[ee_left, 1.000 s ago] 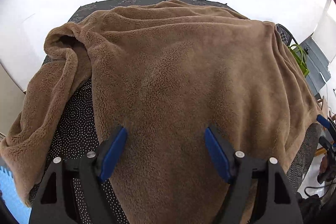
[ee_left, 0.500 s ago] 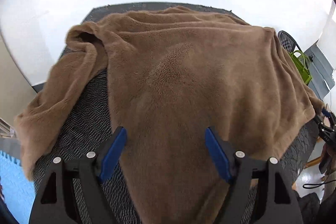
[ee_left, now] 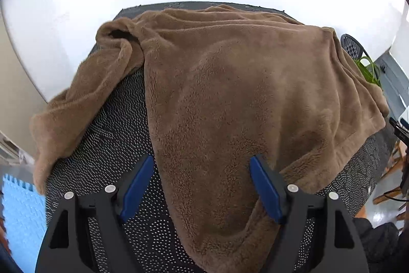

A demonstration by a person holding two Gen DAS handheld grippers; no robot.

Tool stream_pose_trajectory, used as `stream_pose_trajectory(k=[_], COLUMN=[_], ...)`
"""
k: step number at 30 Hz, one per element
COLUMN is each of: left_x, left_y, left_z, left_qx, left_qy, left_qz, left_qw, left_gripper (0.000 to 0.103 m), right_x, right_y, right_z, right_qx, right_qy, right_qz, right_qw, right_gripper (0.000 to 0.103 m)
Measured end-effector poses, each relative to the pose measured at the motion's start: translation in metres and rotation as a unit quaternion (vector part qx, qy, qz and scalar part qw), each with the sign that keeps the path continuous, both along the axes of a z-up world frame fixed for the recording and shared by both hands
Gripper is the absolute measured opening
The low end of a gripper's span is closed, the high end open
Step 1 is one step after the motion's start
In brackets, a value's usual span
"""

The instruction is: Fold clothes

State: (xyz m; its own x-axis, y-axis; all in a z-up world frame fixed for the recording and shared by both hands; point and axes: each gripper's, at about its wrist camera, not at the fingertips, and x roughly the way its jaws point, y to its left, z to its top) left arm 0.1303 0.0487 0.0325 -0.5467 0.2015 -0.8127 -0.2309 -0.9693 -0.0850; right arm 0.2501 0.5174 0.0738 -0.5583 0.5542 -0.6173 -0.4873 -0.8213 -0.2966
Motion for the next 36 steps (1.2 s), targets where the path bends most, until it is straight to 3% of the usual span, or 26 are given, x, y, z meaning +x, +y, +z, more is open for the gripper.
stream_pose_trajectory(k=[4, 8, 10, 12, 17, 24, 27, 30, 36], left_x=[0.001, 0.004, 0.006, 0.009, 0.014, 0.023, 0.031, 0.041, 0.064], left_y=[0.0, 0.003, 0.003, 0.001, -0.008, -0.02, -0.019, -0.017, -0.016], left_z=[0.001, 0.004, 0.004, 0.004, 0.002, 0.003, 0.005, 0.007, 0.013], left_qx=[-0.004, -0.012, -0.016, -0.016, -0.005, 0.023, 0.031, 0.031, 0.027], left_qy=[0.0, 0.001, 0.003, 0.007, 0.005, 0.015, 0.031, 0.04, 0.052], left_qz=[-0.002, -0.005, -0.006, -0.002, 0.012, 0.023, 0.007, -0.015, -0.05], left_qw=[1.0, 0.9999, 0.9999, 0.9998, 0.9999, 0.9993, 0.999, 0.9986, 0.997], left_gripper=[0.081, 0.081, 0.081, 0.081, 0.081, 0.082, 0.082, 0.082, 0.082], right_x=[0.027, 0.028, 0.02, 0.006, -0.022, -0.024, -0.026, -0.032, -0.031], right_y=[-0.017, -0.084, -0.112, -0.127, -0.125, -0.135, -0.135, -0.134, -0.136], right_z=[0.008, 0.003, -0.005, -0.013, -0.02, -0.016, -0.019, -0.019, -0.007], right_qx=[-0.015, -0.018, 0.0, 0.008, -0.01, -0.05, -0.052, -0.071, -0.059], right_qy=[0.048, 0.057, 0.041, 0.025, 0.016, 0.035, 0.037, 0.039, 0.067], right_qz=[0.048, 0.214, 0.26, 0.279, 0.283, 0.293, 0.272, 0.26, 0.252], right_qw=[0.998, 0.975, 0.965, 0.96, 0.959, 0.954, 0.96, 0.962, 0.964], right_gripper=[0.082, 0.081, 0.072, 0.053, 0.041, 0.041, 0.039, 0.019, 0.014])
